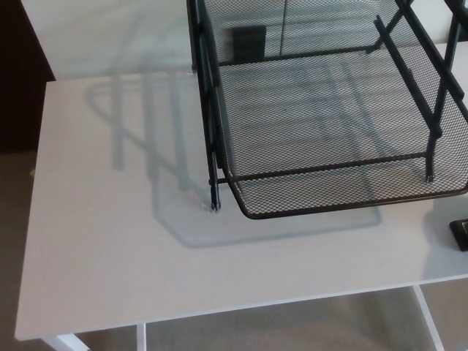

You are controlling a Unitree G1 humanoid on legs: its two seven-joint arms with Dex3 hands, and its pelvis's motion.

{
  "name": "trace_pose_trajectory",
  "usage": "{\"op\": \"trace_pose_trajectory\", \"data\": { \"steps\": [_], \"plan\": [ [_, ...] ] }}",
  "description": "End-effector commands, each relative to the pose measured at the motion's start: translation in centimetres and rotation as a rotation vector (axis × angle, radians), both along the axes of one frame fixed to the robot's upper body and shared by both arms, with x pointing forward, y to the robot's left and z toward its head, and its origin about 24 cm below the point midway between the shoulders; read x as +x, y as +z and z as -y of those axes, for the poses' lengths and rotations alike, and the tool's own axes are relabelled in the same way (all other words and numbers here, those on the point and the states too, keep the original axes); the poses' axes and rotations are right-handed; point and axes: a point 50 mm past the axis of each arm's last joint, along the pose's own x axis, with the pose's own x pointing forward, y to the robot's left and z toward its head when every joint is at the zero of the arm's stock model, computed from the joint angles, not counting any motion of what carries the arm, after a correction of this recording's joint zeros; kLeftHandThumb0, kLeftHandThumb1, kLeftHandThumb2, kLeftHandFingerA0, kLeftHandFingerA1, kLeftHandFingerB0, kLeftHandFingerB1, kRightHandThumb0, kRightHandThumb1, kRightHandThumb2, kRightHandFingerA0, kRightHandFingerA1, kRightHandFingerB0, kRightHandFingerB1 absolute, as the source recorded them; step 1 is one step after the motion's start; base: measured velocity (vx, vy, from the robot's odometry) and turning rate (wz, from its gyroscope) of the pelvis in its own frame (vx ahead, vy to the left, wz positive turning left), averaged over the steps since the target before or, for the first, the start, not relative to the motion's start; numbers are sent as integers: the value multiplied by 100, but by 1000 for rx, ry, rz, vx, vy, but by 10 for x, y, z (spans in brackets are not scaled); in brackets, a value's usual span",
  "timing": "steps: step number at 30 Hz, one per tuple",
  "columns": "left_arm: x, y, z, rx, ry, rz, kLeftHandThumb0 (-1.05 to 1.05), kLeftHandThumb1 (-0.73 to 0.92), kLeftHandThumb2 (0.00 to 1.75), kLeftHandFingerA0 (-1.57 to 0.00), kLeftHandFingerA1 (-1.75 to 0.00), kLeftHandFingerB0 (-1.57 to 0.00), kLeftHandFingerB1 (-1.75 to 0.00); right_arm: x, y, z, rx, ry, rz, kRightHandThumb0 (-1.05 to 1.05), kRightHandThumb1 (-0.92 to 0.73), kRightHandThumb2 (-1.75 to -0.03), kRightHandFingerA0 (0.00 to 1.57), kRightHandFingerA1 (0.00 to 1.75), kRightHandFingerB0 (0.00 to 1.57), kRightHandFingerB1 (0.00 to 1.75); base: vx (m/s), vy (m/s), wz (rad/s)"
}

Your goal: The robot walks towards a desk on which a file tray is kept in the middle and a stapler is kept to its right. The robot lifts the stapler using its right hand and places it on the file tray.

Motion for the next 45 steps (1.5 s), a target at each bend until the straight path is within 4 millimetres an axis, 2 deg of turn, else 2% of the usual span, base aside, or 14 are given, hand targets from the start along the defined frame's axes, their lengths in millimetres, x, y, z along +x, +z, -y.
{"op": "trace_pose_trajectory", "data": {
  "steps": [1,20,21,23,24,29,31,32,33,34,38,41,42,45],
  "plan": [
    [-1,5,-4,27,-27,15,-53,90,66,-31,-45,-27,-38,3,-1,-4,-60,67,114,-34,-61,-59,28,38,24,30,0,0,0],
    [1,5,-5,47,-71,-45,-53,91,66,-31,-45,-29,-39,-22,-58,21,-463,158,125,-35,-61,-59,42,42,35,32,0,0,0],
    [1,5,-5,48,-69,-45,-57,73,104,-31,-58,-21,-50,-23,-59,22,-484,156,136,-33,-61,-59,44,43,35,32,0,0,0],
    [1,5,-5,54,-71,-45,-57,73,105,-34,-60,-23,-51,-24,-62,23,-502,156,165,-33,-62,-60,46,47,36,33,0,0,0],
    [0,6,-5,48,-68,-39,-53,90,66,-32,-49,-28,-39,-24,-64,23,-516,161,160,-33,-64,-60,50,66,34,32,0,0,0],
    [1,6,-5,50,-70,-41,-53,90,66,-31,-46,-29,-39,-22,-63,18,-519,202,208,-26,-69,-62,73,135,42,35,0,0,0],
    [0,6,-6,51,-72,-45,-54,90,66,-30,-46,-27,-38,-25,-63,12,-492,247,363,-25,-71,-61,99,149,80,49,0,0,0],
    [0,7,-6,58,-88,-47,-57,73,105,-33,-59,-22,-51,-25,-62,10,-465,269,411,-21,-72,-64,92,139,87,58,0,0,0],
    [0,6,-6,53,-74,-52,-54,90,66,-33,-47,-29,-39,-27,-63,9,-458,277,425,-20,-71,-62,91,124,91,64,0,0,0],
    [0,6,-6,60,-80,-65,-50,70,106,-36,-62,-19,-51,-29,-63,6,-425,306,491,-18,-65,-61,79,156,87,90,0,0,0],
    [-2,6,-6,51,-61,-45,-53,90,66,-30,-46,-26,-38,-32,-66,4,-386,327,577,-8,-67,-54,75,172,72,134,0,0,0],
    [-3,6,-7,72,-93,-75,-55,90,67,-32,-44,-29,-37,-34,-68,3,-367,300,643,-13,-65,-62,72,173,69,136,0,0,0],
    [-3,7,-7,65,-90,-70,-60,74,105,-31,-58,-22,-51,-35,-68,4,-327,276,653,-12,-53,-88,114,140,86,118,0,0,0],
    [-3,8,-7,62,-93,-64,-54,91,66,-31,-46,-29,-40,-35,-65,4,-304,252,663,-8,-50,-93,114,135,89,116,0,0,0]
  ]
}}
